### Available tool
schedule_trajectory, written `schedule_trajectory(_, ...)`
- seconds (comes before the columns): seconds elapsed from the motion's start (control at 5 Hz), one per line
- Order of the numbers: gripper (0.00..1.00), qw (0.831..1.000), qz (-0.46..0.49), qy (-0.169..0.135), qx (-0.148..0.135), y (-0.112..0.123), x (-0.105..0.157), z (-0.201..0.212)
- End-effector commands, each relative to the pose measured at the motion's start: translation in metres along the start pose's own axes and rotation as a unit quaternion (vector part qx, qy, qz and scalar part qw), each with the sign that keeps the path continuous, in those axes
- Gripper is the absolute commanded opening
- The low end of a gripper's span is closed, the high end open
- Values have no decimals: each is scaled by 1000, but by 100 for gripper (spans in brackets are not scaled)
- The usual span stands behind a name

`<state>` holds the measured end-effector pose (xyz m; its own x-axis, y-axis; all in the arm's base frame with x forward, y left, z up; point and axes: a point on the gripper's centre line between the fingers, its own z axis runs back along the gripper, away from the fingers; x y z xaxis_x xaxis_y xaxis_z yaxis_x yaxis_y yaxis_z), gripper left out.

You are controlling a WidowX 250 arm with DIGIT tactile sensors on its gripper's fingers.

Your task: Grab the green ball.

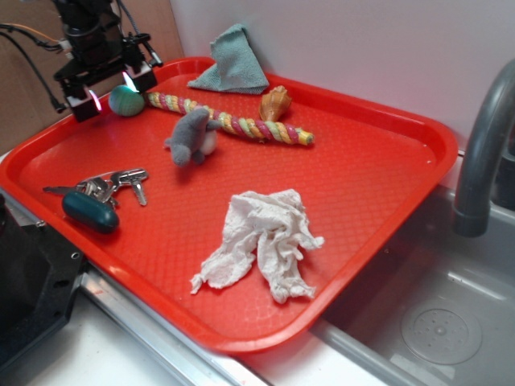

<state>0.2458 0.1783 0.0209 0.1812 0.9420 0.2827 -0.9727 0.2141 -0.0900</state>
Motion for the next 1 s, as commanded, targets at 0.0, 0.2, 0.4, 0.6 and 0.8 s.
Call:
schedule_trajectory(0.0,0,1000,5,8,-6,27,-7,41)
schedule_trajectory(0.2,0,996,-64,28,-49,34,-26,97)
schedule_trajectory(0.4,0,979,-180,32,-94,41,-59,151)
schedule_trajectory(0.6,0,946,-295,96,-97,35,-84,170)
schedule_trajectory(0.8,0,896,-403,151,-111,41,-85,186)
